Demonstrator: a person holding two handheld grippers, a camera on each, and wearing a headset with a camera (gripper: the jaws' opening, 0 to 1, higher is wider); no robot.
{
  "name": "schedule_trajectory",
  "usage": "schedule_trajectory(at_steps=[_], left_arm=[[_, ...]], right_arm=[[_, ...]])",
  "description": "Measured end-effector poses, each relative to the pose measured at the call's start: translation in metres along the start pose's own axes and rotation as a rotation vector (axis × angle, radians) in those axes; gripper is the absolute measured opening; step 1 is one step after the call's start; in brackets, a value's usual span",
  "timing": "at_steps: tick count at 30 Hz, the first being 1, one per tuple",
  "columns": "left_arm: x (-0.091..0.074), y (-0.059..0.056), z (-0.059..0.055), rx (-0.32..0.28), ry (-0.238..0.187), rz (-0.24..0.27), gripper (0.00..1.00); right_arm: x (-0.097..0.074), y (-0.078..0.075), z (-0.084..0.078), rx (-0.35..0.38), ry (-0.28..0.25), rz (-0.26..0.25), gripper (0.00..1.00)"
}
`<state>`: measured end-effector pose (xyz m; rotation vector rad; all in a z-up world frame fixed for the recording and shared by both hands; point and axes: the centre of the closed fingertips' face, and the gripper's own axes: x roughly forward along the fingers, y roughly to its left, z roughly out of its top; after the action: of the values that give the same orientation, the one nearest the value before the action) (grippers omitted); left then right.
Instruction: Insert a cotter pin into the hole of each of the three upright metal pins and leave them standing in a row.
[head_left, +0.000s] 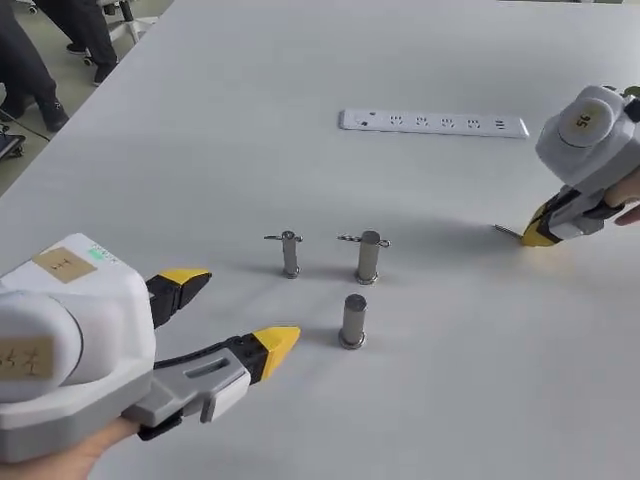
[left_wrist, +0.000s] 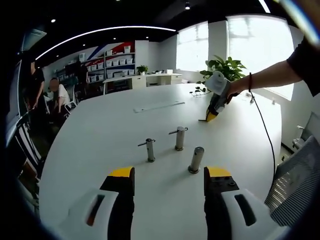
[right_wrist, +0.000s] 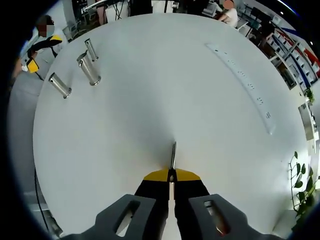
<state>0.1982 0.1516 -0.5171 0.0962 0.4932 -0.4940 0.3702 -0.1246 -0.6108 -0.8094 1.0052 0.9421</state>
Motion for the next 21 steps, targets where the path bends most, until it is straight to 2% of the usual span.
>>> schedule_trajectory(at_steps=[2,4,6,10,14,21], left_arm=[[0.001,-0.001,0.002,0.004,-0.002,-0.003,0.52],[0.002,-0.004,0.006,-0.003,-0.019,-0.015,0.51],[0.003,-0.006,0.010,-0.007,-0.030,-0.023,0.51],[0.005,-0.014,0.016,0.030,-0.013,-0.067,0.50],[0.007,-0.018,0.020,0.067,-0.014,-0.082,0.49],[0.013,-0.030,0.021,0.080,0.003,-0.125,0.45]], right_arm=[[0.000,-0.010,0.001,-0.017,-0.005,-0.042,0.00],[-0.001,-0.003,0.001,-0.015,-0.004,-0.028,0.00],[-0.003,0.004,0.001,-0.055,0.000,-0.025,0.00],[-0.009,0.012,0.005,-0.051,-0.021,-0.037,0.00],[-0.018,0.029,0.018,-0.084,-0.084,-0.016,0.00],[-0.041,0.055,0.043,-0.139,-0.161,-0.012,0.00]])
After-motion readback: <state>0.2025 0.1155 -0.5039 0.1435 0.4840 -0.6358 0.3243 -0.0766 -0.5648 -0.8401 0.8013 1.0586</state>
